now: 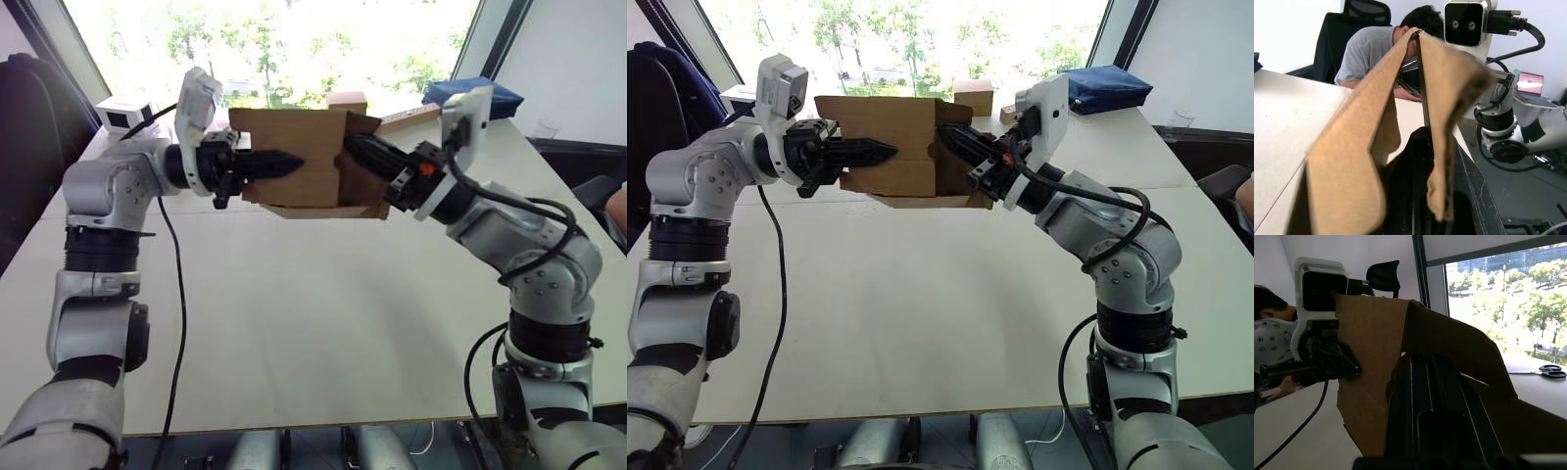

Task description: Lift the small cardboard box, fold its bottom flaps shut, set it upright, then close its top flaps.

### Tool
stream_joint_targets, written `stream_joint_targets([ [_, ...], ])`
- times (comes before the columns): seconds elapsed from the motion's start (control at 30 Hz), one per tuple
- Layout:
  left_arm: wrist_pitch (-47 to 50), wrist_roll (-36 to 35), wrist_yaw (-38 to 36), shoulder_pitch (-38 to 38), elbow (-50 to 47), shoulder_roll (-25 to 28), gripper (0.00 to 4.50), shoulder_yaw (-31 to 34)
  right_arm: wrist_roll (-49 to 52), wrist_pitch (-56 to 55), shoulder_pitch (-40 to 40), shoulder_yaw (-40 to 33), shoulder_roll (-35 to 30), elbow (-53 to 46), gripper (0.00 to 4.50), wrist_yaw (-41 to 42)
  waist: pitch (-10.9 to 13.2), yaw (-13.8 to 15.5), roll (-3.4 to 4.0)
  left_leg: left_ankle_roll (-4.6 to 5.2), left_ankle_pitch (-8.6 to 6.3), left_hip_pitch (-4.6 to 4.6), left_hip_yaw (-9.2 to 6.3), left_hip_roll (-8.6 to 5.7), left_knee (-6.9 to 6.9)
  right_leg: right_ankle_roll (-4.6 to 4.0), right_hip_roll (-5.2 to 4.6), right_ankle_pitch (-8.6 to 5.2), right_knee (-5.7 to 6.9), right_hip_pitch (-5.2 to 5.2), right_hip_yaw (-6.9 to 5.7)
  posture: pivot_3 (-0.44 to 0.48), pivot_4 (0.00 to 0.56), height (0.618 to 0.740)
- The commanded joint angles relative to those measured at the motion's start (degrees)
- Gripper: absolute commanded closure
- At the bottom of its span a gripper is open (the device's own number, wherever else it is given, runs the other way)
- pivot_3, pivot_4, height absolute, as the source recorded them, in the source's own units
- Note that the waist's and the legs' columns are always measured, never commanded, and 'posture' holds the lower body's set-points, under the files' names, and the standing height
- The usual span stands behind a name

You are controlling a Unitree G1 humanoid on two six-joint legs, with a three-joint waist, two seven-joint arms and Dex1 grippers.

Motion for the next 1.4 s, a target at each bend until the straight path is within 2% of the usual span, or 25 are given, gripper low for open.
stream_joint_targets([
  [0.03, -0.9, -0.8, 0.1, -0.4, -0.8, 0.8, 4.50, 1.2, 10.3, 1.9, 0.4, -5.0, -2.1, -5.0, 4.45, 2.2, 0.0, 0.1, 0.00, 0.00, 0.00, 0.00, 0.00, 0.00, 0.00, 0.00, 0.00, 0.00, 0.00, 0.00, 0.00, 0.000, 0.150, 0.740],
  [0.13, -1.3, -0.7, 0.2, -0.4, -0.5, 0.9, 4.50, 1.1, 16.5, 4.4, 2.0, -7.1, -6.4, -6.8, 4.45, 3.8, 0.0, 0.1, 0.00, 0.03, -0.02, -0.01, -0.02, 0.00, 0.00, 0.00, -0.01, 0.00, -0.01, 0.00, 0.00, 0.000, 0.150, 0.740],
  [0.27, -1.2, -1.0, 0.1, -0.4, -0.9, 0.8, 4.50, 0.9, 15.2, 1.8, 0.4, -9.6, -8.3, -3.1, 4.45, 1.7, 0.0, -0.1, -0.01, 0.05, -0.03, 0.00, 0.01, 0.00, 0.01, 0.00, -0.01, 0.00, -0.02, 0.01, 0.00, 0.000, 0.150, 0.740],
  [0.4, -0.9, -1.2, -0.5, -0.1, -2.2, 0.7, 4.50, 0.2, 5.0, -3.7, -2.8, -7.8, -8.5, 4.1, 4.45, 1.3, 0.0, -0.1, -0.01, 0.05, -0.03, 0.02, 0.02, 0.02, 0.01, 0.00, 0.02, 0.00, 0.00, 0.00, 0.00, 0.000, 0.150, 0.740],
  [0.57, -0.8, -1.4, -0.4, 0.4, -3.2, 0.7, 4.50, 0.1, -5.0, -6.0, -5.5, -2.0, -8.6, 9.4, 4.45, 3.4, 0.0, -0.1, -0.01, 0.05, -0.03, 0.01, 0.04, 0.02, -0.01, 0.00, 0.02, 0.00, -0.01, 0.00, 0.00, 0.000, 0.150, 0.740],
  [0.77, -1.8, -0.3, 1.3, 1.1, -3.0, 0.5, 4.50, -0.2, -2.1, -4.1, -4.4, -0.7, -6.3, 5.1, 4.45, 7.0, 0.0, 0.0, 0.00, 0.05, -0.03, 0.00, 0.04, 0.02, -0.01, 0.00, 0.01, 0.00, -0.01, -0.01, 0.00, 0.000, 0.150, 0.740],
  [1.17, -1.8, -0.7, 4.0, 0.9, -2.6, -0.4, 4.50, 0.2, -0.5, -1.8, -0.9, -1.8, -3.5, 0.0, 4.45, 3.5, 0.0, 0.0, 0.00, 0.05, -0.03, 0.00, 0.03, 0.02, 0.00, 0.00, -0.01, 0.00, -0.01, -0.01, 0.00, 0.000, 0.150, 0.740],
  [1.4, 0.8, -3.3, 2.5, 1.0, -4.2, -0.2, 4.50, 0.6, -2.2, -2.0, 0.6, -0.3, -3.6, -0.7, 4.45, 3.3, 0.0, 0.0, 0.00, 0.05, -0.03, 0.00, 0.03, 0.02, 0.00, 0.00, 0.00, 0.00, -0.01, -0.01, 0.00, 0.000, 0.150, 0.740],
])
